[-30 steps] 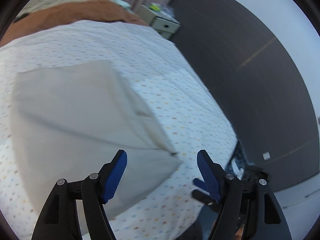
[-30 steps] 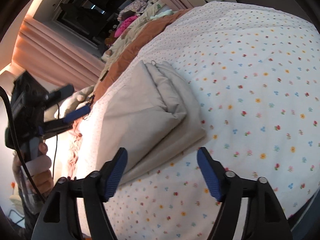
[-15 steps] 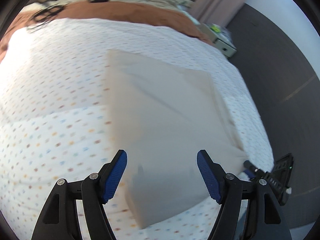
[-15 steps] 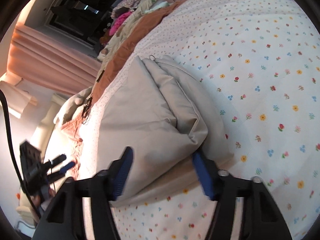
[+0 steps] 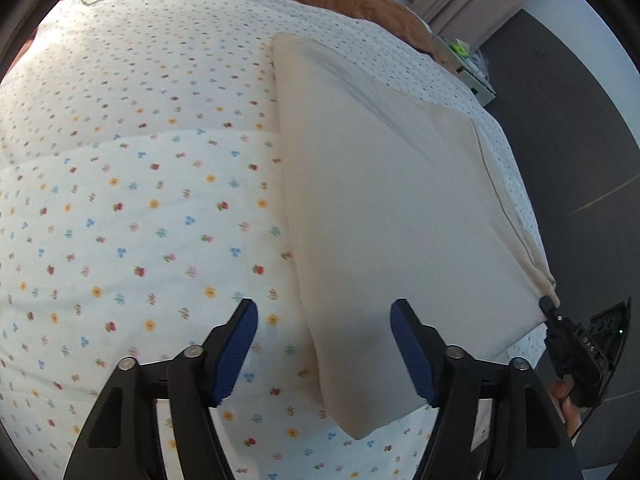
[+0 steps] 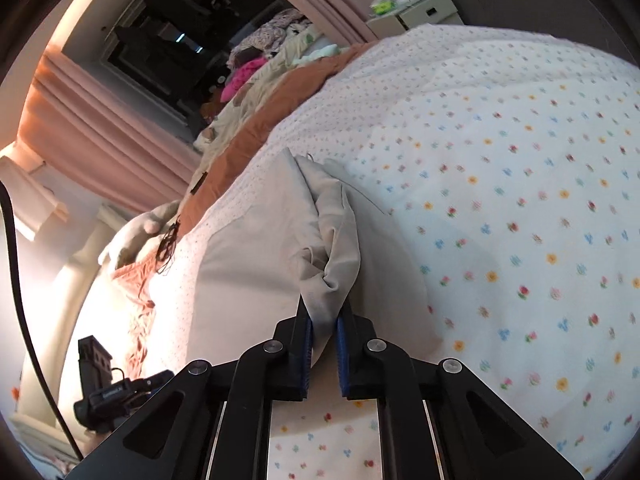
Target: Fold large clothes
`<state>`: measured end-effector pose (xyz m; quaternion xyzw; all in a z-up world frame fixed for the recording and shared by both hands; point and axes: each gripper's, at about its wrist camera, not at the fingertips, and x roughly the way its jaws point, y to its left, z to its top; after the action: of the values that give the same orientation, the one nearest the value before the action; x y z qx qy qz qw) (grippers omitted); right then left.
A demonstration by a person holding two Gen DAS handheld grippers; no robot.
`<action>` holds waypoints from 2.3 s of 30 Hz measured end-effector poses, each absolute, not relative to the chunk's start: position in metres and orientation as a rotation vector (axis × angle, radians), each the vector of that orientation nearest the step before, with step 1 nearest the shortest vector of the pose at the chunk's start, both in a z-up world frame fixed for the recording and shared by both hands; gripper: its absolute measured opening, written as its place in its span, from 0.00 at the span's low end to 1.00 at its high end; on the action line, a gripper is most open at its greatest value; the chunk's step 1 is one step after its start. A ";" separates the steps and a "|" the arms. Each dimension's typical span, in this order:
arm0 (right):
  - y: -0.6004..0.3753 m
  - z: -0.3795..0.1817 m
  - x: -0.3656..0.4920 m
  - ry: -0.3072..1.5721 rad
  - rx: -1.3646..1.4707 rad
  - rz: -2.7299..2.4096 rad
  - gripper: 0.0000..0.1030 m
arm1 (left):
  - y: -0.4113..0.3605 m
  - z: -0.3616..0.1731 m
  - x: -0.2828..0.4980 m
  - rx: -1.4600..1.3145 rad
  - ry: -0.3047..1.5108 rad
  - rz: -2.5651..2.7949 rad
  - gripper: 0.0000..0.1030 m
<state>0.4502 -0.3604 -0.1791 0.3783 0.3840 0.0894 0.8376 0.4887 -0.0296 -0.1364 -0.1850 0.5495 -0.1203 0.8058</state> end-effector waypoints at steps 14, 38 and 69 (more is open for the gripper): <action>-0.372 -0.204 0.465 0.967 0.716 0.125 0.58 | -0.058 -0.156 0.474 -0.413 1.214 -0.306 0.54; -0.337 -0.190 0.432 0.972 0.764 0.292 0.23 | -0.035 -0.123 0.436 -0.406 1.141 -0.307 0.14; -0.358 -0.206 0.506 1.196 0.595 0.470 0.82 | -0.015 -0.145 0.465 -0.482 1.187 -0.238 0.52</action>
<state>0.5065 -0.3578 -0.2064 0.2733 0.5494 0.2160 0.7595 0.4651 -0.0150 -0.1452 -0.2242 0.5524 -0.1108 0.7952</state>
